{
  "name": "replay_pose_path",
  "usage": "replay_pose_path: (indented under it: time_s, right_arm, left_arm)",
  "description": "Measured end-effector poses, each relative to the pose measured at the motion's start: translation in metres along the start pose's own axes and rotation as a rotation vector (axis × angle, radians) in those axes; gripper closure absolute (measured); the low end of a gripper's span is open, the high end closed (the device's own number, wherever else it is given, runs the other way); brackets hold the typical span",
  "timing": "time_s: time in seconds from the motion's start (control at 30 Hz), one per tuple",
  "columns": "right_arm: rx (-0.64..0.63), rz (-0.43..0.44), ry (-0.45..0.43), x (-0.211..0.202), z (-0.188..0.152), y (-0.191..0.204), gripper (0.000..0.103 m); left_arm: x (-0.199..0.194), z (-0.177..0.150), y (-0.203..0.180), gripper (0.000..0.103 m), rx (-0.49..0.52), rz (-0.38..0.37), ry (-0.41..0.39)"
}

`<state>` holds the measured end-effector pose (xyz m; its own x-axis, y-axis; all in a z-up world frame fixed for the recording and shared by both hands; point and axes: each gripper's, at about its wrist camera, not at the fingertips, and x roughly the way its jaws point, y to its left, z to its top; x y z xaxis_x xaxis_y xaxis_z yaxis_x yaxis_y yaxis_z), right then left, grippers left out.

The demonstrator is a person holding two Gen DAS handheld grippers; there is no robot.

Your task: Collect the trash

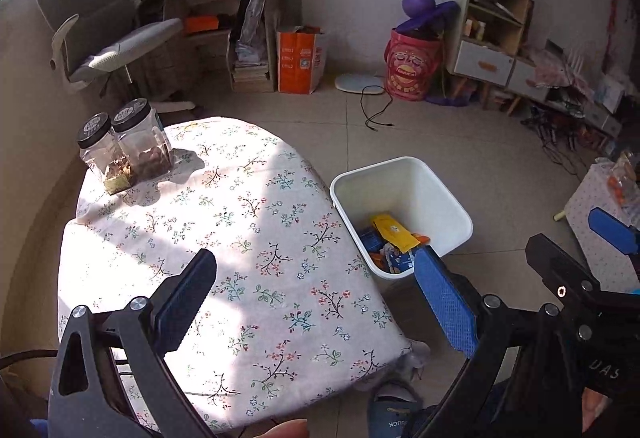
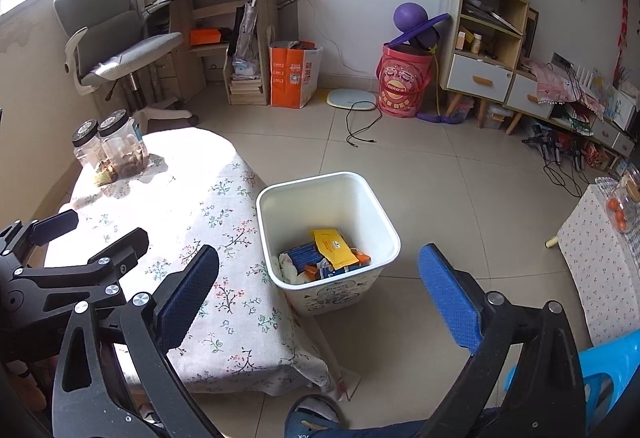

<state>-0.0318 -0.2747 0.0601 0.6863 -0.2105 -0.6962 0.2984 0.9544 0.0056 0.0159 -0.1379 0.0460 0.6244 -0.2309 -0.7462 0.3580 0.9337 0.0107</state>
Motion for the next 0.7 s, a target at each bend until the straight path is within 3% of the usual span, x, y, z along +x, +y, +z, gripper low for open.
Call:
replay_pose_path:
  time_s: [0.7]
  right_arm:
    - [-0.008,-0.006,0.014,0.0041,0.0011,-0.0006,0.007]
  left_arm:
    - [0.0049,-0.0014,0.0054,0.007,-0.006,0.002,0.008]
